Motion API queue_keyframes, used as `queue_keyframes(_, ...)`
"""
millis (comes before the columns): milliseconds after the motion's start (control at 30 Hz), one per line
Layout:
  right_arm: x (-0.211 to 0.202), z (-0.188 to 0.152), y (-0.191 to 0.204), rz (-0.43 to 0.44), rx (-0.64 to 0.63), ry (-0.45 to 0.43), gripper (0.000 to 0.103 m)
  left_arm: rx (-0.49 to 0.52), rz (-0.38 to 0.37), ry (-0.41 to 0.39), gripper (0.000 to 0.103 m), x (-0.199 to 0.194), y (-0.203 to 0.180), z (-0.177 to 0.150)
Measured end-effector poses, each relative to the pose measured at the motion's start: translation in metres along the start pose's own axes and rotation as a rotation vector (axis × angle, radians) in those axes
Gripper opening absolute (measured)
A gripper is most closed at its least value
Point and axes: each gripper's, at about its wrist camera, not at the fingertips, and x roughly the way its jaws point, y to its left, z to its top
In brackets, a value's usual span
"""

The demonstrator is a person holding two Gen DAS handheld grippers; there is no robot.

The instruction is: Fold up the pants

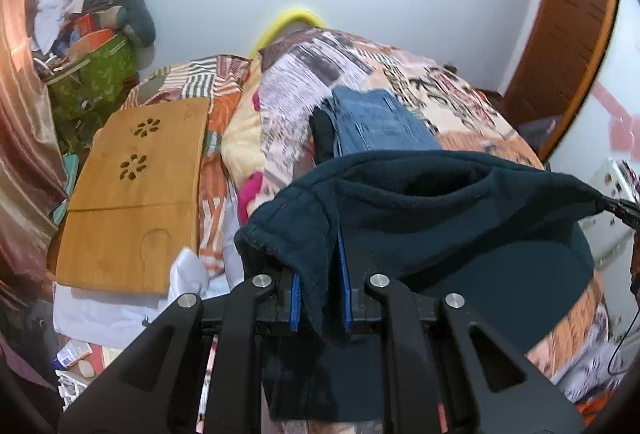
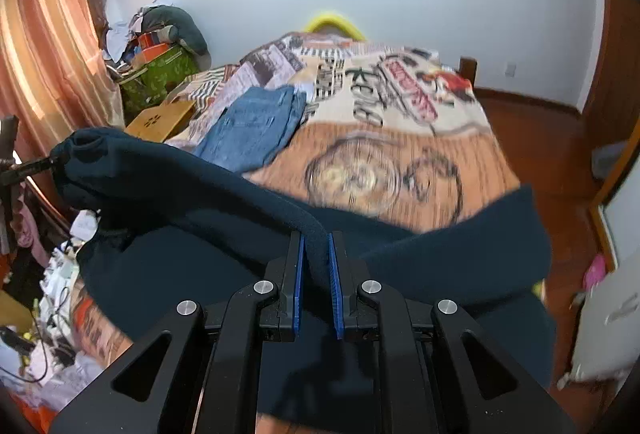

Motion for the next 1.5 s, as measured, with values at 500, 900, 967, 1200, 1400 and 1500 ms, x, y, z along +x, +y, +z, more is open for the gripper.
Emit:
queue_keyframes(500,0.013,-0.086,0.013,-0.005,0.043,0.113,0.012,-0.063,-0.014,0.164,0.016,0.022,-0.006,-0.112)
queue_keyframes(900,-0.022,-0.079,-0.009,-0.052,0.117,0.057,0.034,-0.166,0.085,0.071,0.025,-0.031,-0.009,-0.079)
queue_keyframes(967,-0.029,-0.075,-0.016,-0.077,0.123,0.035,0.034,-0.177,0.086,0.054,0.026,-0.033,-0.014,-0.067)
queue_keyframes(1200,-0.039,-0.056,-0.054,-0.162,0.162,-0.021,0.041,-0.142,0.079,0.024,0.03,-0.01,-0.057,-0.014)
queue_keyframes(1400,-0.032,-0.043,-0.092,-0.209,0.215,-0.046,0.052,-0.067,0.07,0.036,0.037,0.036,-0.109,0.023)
queue_keyframes(1500,-0.017,-0.033,-0.115,-0.227,0.242,-0.035,0.053,-0.015,0.059,0.057,0.043,0.068,-0.142,0.043)
